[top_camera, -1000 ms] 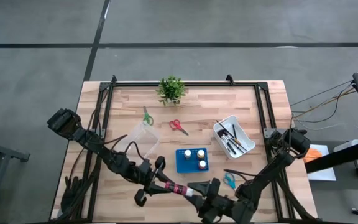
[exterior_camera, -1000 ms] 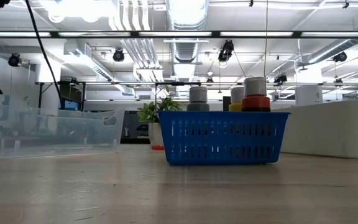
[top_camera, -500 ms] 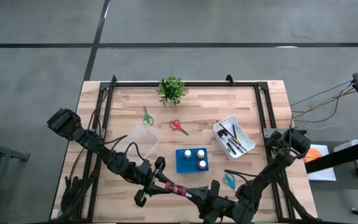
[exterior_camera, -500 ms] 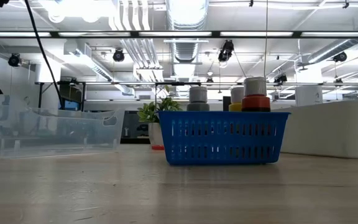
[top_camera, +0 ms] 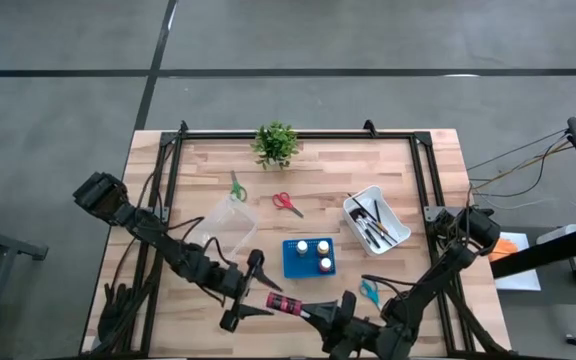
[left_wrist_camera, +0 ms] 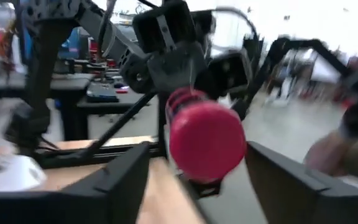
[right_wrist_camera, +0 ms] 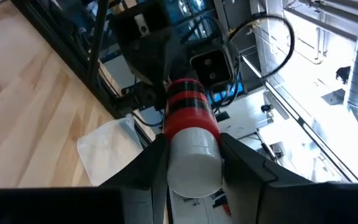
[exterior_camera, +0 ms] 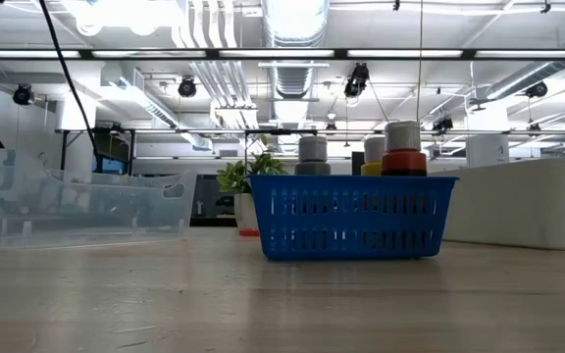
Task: Pick & Place Paint Supplies
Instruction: Put the red paint bottle in the blue bin, then put the blue scissors in the transparent bin
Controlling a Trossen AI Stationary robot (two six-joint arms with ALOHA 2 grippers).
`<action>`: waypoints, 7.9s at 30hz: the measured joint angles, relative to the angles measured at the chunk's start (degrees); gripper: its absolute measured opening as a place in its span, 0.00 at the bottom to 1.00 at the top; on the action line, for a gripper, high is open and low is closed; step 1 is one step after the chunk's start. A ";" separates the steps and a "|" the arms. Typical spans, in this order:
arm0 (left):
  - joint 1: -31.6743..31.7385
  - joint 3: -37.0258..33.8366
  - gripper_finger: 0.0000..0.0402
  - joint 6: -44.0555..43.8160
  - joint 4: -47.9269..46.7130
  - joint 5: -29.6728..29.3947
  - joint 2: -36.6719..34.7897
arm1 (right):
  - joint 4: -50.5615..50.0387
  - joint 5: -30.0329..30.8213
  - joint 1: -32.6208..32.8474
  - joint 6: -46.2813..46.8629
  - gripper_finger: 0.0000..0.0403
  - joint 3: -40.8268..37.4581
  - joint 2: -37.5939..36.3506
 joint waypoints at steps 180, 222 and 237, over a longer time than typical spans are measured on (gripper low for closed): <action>-6.94 -2.48 0.38 -7.17 -64.41 -39.85 -26.00 | -97.82 -24.86 -3.24 92.98 0.02 35.91 9.14; 2.32 1.29 0.38 -0.07 -59.25 -28.29 -22.23 | -70.92 -55.33 -1.62 130.76 0.30 -23.70 -24.78; 2.32 1.29 0.38 -1.17 -59.28 -28.16 -22.23 | -68.43 -56.20 -4.92 145.99 0.14 -33.56 -27.43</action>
